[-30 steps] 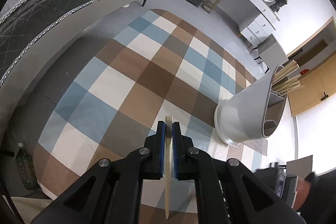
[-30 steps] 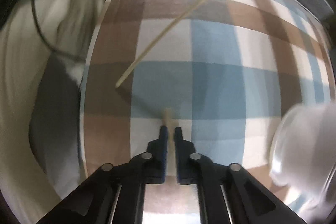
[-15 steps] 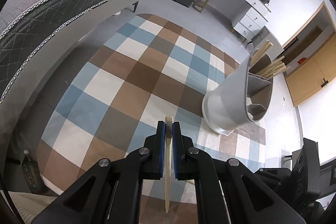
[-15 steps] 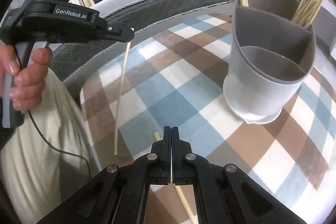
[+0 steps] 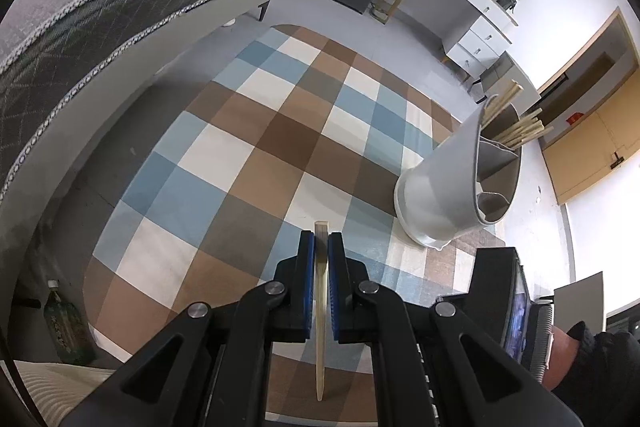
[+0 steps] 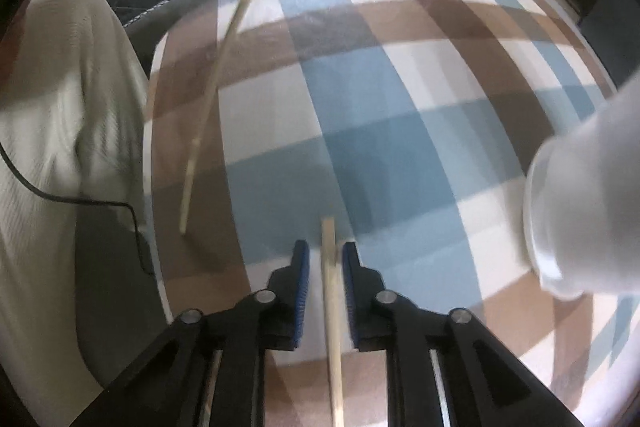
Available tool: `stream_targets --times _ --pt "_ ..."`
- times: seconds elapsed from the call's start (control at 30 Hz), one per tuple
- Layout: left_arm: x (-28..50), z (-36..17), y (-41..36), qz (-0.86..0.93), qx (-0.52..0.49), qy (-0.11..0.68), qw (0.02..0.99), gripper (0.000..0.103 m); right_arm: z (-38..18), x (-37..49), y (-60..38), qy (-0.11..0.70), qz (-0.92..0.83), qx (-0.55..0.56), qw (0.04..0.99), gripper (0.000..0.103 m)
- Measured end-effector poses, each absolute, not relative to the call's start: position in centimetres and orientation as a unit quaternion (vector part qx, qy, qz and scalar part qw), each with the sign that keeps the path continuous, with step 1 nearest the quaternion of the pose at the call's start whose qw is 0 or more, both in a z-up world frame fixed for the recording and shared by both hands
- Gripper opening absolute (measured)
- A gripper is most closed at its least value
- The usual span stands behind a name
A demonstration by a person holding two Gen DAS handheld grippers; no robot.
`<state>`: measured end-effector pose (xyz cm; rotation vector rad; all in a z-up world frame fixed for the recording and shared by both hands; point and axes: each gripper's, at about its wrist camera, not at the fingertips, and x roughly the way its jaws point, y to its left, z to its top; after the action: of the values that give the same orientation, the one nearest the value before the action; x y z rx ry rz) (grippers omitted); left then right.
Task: Organize utensils
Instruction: 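Lift both held chopsticks and carry them over the grey holder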
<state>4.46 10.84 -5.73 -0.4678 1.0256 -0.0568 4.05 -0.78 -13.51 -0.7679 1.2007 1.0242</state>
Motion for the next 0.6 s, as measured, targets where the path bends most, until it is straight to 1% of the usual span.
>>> stream_targets --times 0.1,0.17,0.2,0.23,0.37,0.43,0.6 --pt "4.8 -5.9 11.4 -0.029 -0.236 0.486 0.841 0.002 -13.3 3.9 -0.5 0.519 0.449 -0.349 0.638 0.022" --pt "4.9 -5.8 11.4 -0.03 -0.234 0.483 0.843 0.002 -13.2 3.5 -0.4 0.509 0.446 -0.367 0.638 0.02" --pt "4.9 -5.7 11.3 -0.031 -0.231 0.482 0.845 0.002 -13.2 3.4 -0.4 0.507 0.446 -0.368 0.639 0.015" --pt "4.9 -5.6 11.4 -0.033 -0.23 0.481 0.845 0.002 -13.2 3.4 -0.6 0.507 0.445 -0.363 0.642 0.006" --pt "4.9 -5.3 11.0 -0.04 -0.223 0.475 0.85 0.002 -12.7 2.9 -1.5 0.484 0.431 -0.35 0.676 0.005" --pt "4.7 -5.0 10.6 -0.048 -0.219 0.471 0.853 0.002 -11.7 3.1 -2.0 0.46 0.419 -0.32 0.714 0.005" --pt "4.3 -3.9 8.8 -0.064 -0.196 0.463 0.862 0.002 -6.4 3.7 -6.6 0.405 0.376 -0.163 0.817 0.005"
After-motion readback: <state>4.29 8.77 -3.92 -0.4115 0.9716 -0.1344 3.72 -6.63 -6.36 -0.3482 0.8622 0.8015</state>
